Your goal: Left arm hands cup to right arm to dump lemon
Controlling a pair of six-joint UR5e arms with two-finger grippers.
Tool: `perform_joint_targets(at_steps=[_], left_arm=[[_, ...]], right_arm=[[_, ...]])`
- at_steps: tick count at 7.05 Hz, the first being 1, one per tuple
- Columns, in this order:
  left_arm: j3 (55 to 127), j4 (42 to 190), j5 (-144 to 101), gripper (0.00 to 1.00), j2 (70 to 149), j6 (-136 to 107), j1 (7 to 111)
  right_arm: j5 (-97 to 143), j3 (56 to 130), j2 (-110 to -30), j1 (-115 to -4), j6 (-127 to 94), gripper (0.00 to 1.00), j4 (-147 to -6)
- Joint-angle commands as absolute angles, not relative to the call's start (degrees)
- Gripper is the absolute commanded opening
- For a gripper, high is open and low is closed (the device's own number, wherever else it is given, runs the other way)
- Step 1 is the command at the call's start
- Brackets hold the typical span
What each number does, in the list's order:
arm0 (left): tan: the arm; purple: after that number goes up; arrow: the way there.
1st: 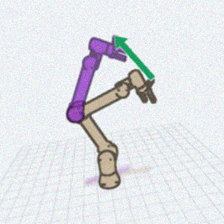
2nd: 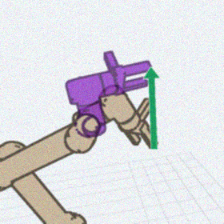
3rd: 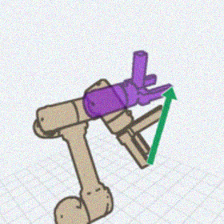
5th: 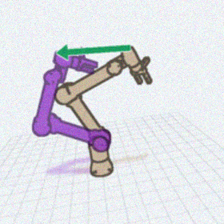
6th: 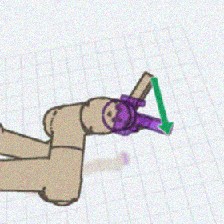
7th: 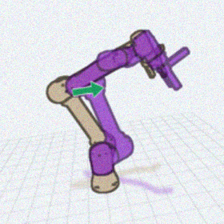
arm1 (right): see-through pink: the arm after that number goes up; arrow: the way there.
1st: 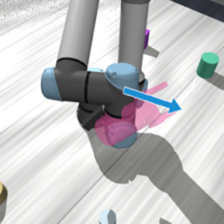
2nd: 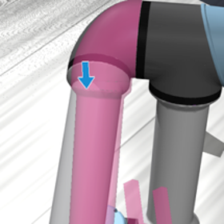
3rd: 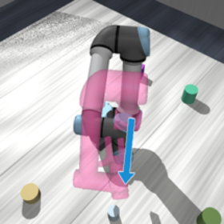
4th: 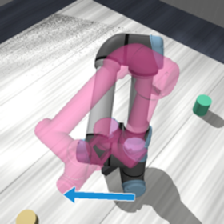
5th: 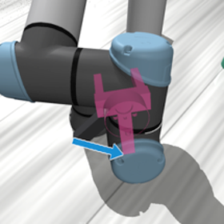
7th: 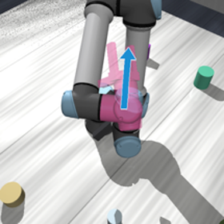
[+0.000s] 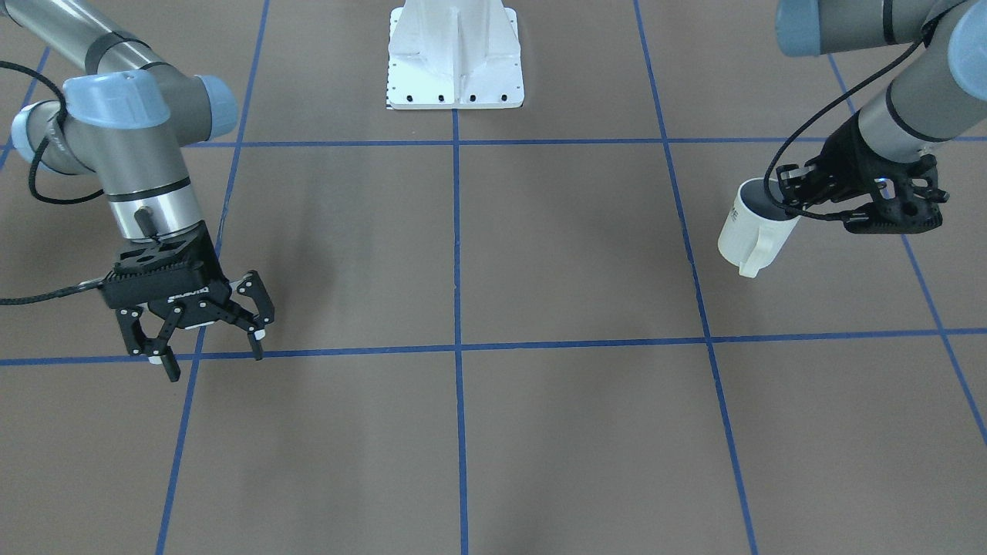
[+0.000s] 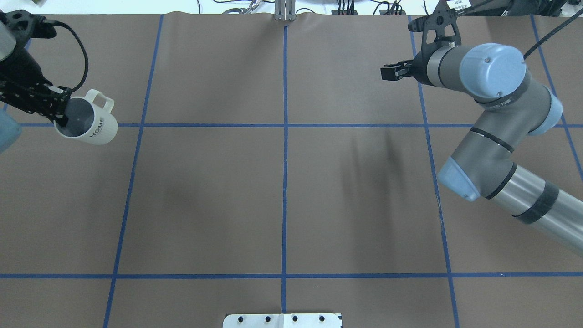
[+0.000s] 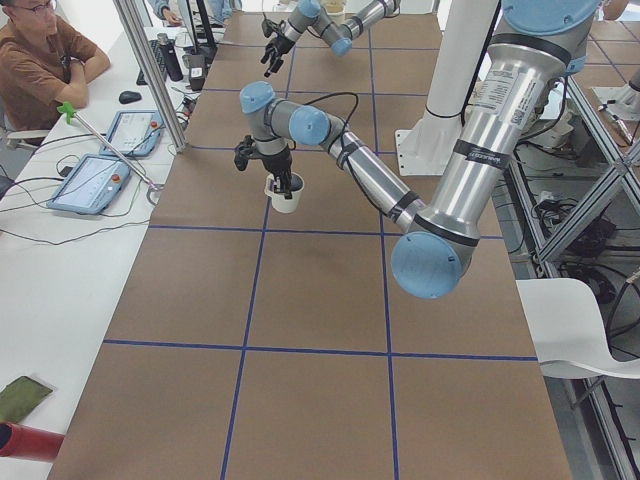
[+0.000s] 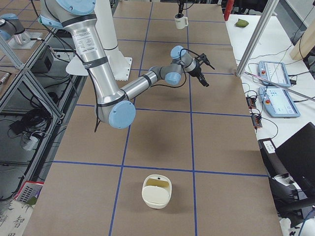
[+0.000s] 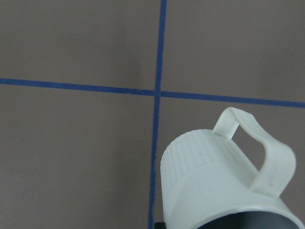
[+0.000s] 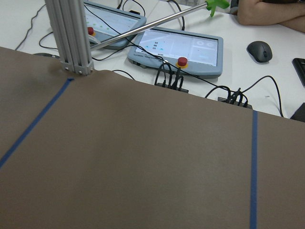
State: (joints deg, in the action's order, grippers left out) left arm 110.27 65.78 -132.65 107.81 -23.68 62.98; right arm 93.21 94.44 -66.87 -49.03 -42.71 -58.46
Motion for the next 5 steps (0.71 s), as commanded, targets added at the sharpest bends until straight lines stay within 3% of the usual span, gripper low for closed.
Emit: perform_joint_targets(at_steps=[1,5], left_arm=[[106.2,66.8,-132.6,0.0,104.3,-13.3,63.5],[95.6,67.7,-133.2,0.0,103.9,-12.5,63.2]], right_arm=[[108.3,94.5,-68.0,-57.6,-40.0,0.99,-64.0],[123.5,96.4,-73.5,-66.4,-36.6,0.99,-66.6]])
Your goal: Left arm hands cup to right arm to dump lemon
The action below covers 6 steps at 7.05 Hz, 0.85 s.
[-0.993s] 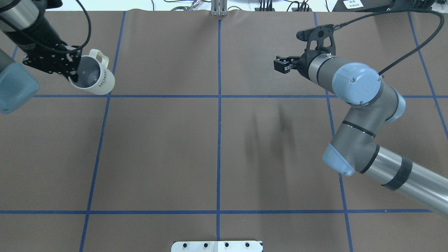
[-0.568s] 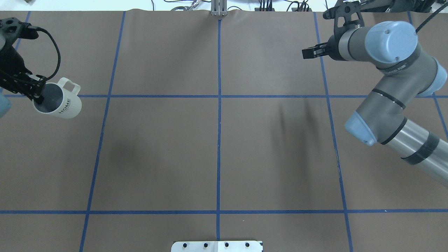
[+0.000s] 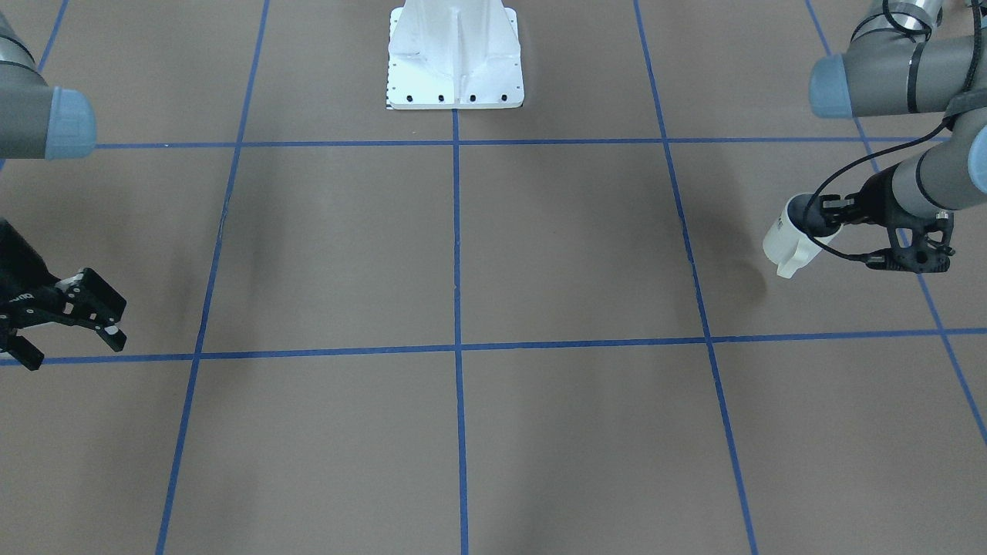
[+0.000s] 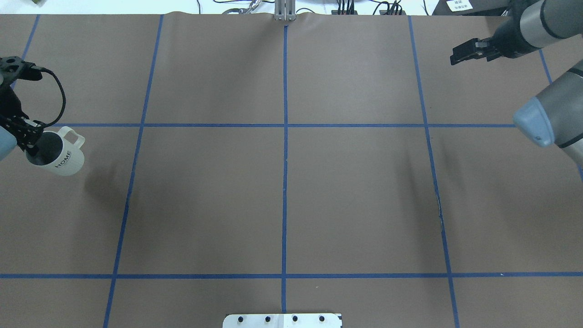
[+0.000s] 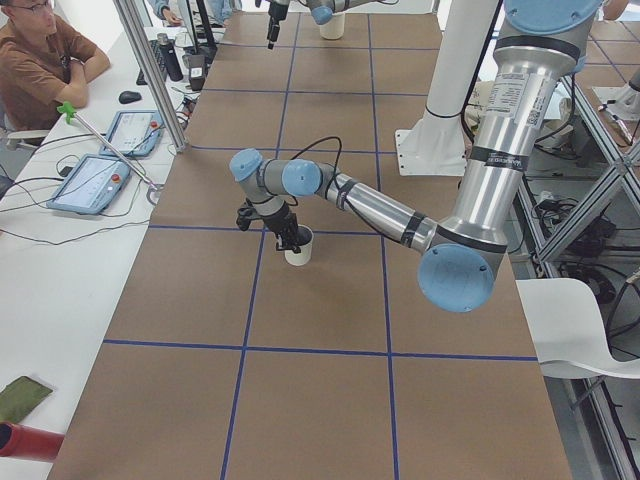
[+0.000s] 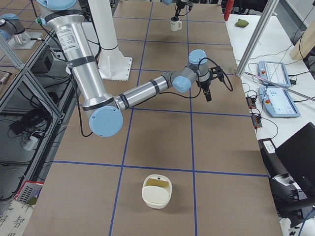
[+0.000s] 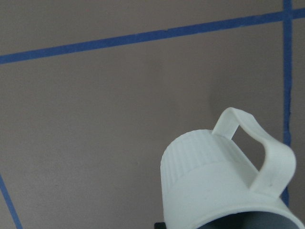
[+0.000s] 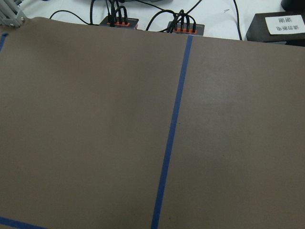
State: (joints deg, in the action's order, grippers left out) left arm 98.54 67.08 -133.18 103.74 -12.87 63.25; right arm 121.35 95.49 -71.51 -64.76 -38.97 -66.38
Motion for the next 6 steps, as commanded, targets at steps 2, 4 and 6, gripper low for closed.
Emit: perform_joint_targets(at_steps=[2,4,6], left_arm=[[94.0,68.8,-134.7,0.0,104.0,-12.1,63.2],[92.1,68.9,-135.9,0.0,104.2,-11.0,63.2],[92.0,68.6,-135.8,0.0,104.0,-11.0,63.3]], right_arm=[[123.5,97.4,-75.1,-66.5,-35.4,0.99,-66.6],[123.5,97.4,-75.2,-66.4,-35.4,0.99,-66.6],[123.5,97.6,-75.0,-66.4,-35.4,0.99,-66.7]])
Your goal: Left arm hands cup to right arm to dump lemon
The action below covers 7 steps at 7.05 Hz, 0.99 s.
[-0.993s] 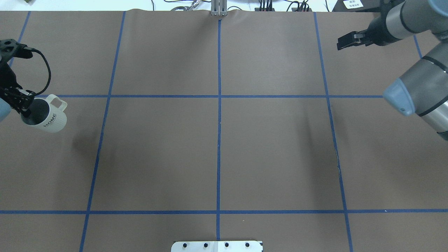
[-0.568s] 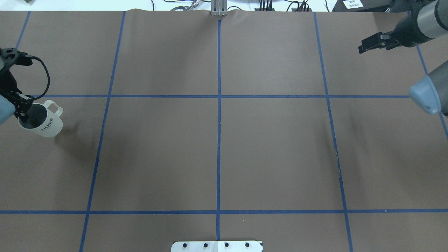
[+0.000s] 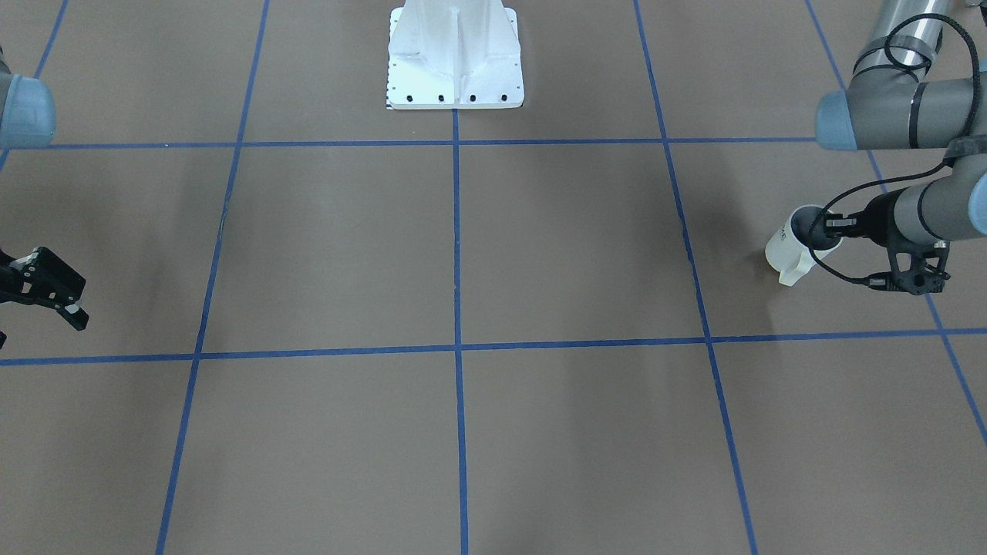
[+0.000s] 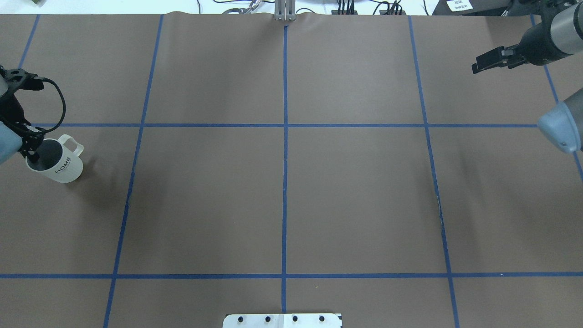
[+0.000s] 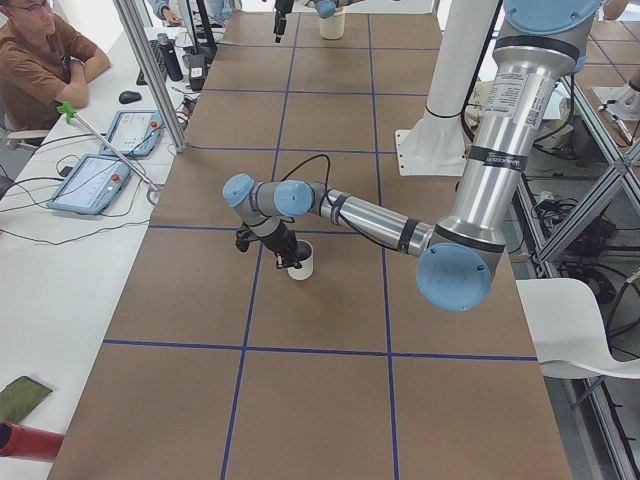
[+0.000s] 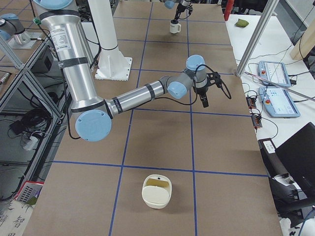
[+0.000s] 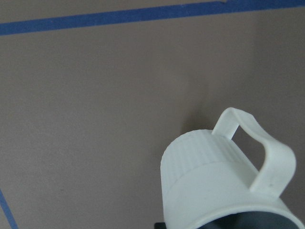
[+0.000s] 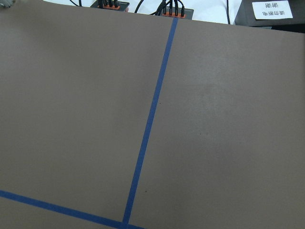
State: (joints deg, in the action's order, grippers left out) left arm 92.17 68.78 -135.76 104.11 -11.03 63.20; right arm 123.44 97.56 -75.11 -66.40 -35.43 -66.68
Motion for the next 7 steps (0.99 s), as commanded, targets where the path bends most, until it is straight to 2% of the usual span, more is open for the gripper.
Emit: perform_joint_targets(at_steps=[1,4,5,6,7], left_arm=[[92.0,68.5,-135.8,0.0,103.7,-11.0,63.4],[91.1,68.1,-135.6,0.0,103.4,-11.0,63.6],[90.4,68.1,-135.7,0.06,103.4,-11.0,63.8],[90.5,68.1,-135.9,0.64,102.7,-11.0,63.9],[90.9,68.6,-135.9,1.0,102.1,-11.0,64.9]], right_arm=[[123.5,97.6,-74.8,-66.4,-35.5,0.99,-66.7],[123.4,99.4,-74.4,-66.3,-35.4,0.99,-70.7],[123.4,99.4,-74.3,-66.3,-35.4,0.99,-70.7],[123.4,99.4,-74.3,-66.3,-35.5,0.99,-70.8],[123.4,99.4,-74.3,-66.3,-35.4,0.99,-70.8]])
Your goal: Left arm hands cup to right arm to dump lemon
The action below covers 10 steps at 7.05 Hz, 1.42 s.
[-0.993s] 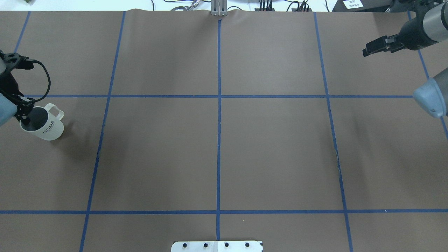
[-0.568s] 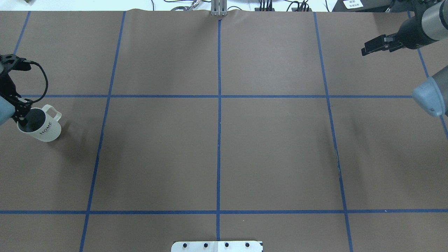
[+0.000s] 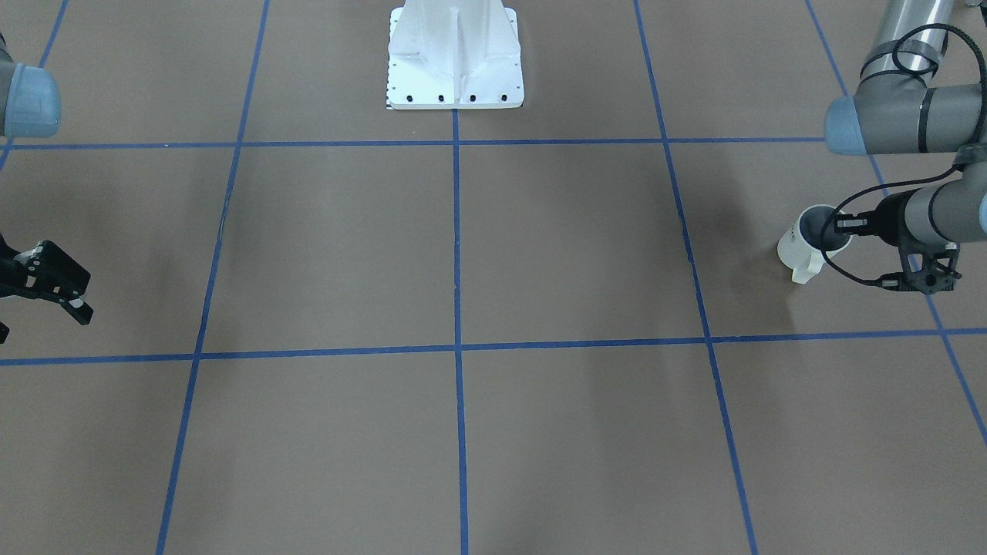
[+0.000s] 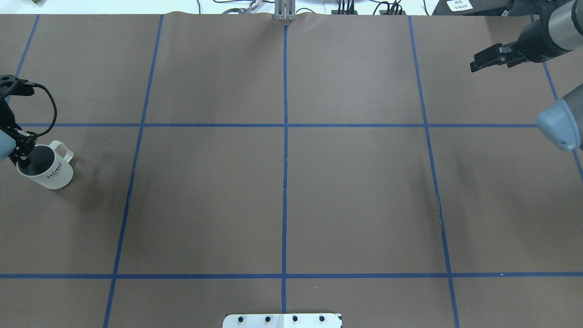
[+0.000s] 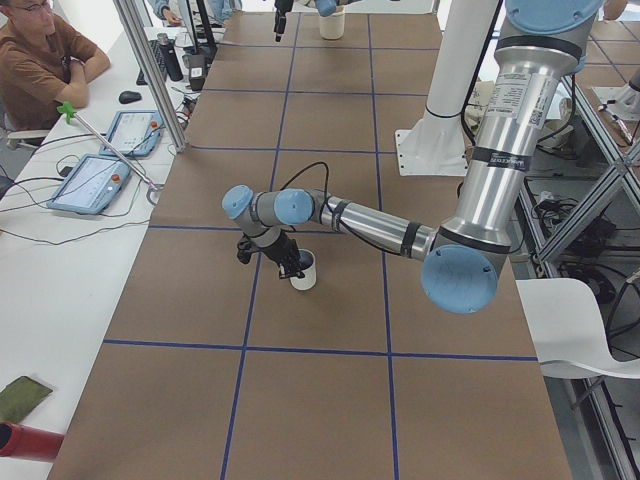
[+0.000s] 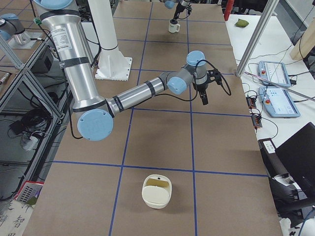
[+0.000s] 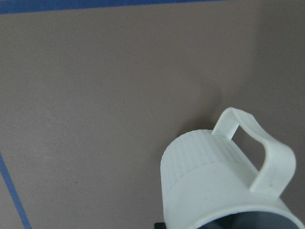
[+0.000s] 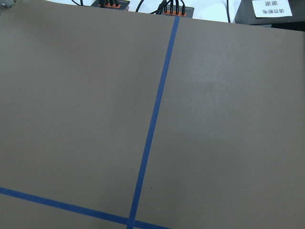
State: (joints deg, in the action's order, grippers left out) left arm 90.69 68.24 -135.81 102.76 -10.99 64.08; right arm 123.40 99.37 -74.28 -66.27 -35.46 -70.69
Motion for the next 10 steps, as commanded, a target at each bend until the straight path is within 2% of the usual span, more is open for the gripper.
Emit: perform_joint_targets(at_steps=[1,3,5,6,8,10], left_arm=[[91.9,68.6,-136.7,1.0,102.0,-10.9,67.6],[96.5,68.4,-136.8,1.0,101.9,-10.9,71.1],[106.5,68.8,-136.9,1.0,97.5,-10.5,75.5],[107.3,68.9,-137.0,1.0,97.4,-10.5,79.0],[106.4,68.9,-136.9,1.0,97.4,-5.7,83.3],[101.4,69.0,-137.0,1.0,95.7,4.6,88.2]], right_arm=[[123.4,99.4,-74.3,-66.3,-35.4,0.99,-70.8],[123.7,99.8,-75.1,-67.0,-35.0,0.99,-70.9],[125.6,100.8,-75.5,-70.7,-21.6,0.99,-80.1],[125.6,102.6,-76.9,-72.0,-14.6,0.99,-86.2],[125.7,103.5,-82.2,-75.8,-4.0,0.99,-89.5],[126.5,105.1,-86.3,-78.6,5.5,0.99,-93.1]])
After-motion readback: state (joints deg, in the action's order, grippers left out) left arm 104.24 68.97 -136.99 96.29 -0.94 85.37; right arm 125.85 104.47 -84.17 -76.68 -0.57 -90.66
